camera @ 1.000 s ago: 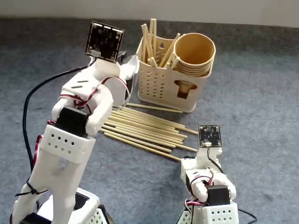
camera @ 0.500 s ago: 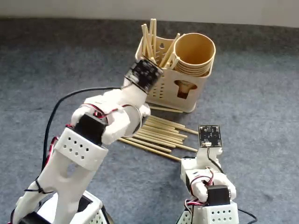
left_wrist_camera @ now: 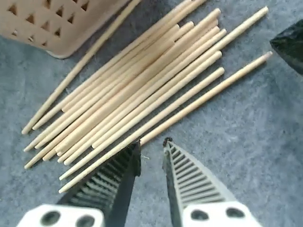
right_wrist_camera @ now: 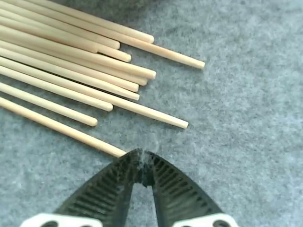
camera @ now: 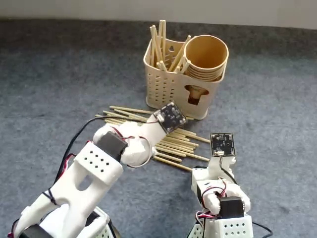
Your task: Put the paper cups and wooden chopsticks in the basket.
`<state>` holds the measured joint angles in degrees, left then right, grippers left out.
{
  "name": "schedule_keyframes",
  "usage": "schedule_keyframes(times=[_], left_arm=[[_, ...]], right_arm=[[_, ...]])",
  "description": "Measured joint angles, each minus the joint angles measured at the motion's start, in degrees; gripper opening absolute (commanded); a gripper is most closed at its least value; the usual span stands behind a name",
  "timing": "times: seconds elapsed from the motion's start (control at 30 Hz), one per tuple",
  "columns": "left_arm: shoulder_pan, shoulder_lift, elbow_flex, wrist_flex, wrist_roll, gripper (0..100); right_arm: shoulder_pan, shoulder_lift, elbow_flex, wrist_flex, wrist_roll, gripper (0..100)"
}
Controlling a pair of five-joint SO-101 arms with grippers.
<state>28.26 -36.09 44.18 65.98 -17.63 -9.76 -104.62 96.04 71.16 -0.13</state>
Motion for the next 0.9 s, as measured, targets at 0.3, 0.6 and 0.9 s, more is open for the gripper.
schedule_keyframes(times=[0.3,0.6,0.9], left_arm=[[0.26,0.0,8.0,-5.1,-1.14,9],[3.6,13.01,6.51,-7.47,-1.23,9],[3.34,27.52,-2.29,-9.14,-2.2,10]], right_arm=[[0.0,0.0,0.0,0.0,0.0,0.5],[0.0,0.0,0.0,0.0,0.0,0.5],[0.0,0.0,0.0,0.0,0.0,0.5]])
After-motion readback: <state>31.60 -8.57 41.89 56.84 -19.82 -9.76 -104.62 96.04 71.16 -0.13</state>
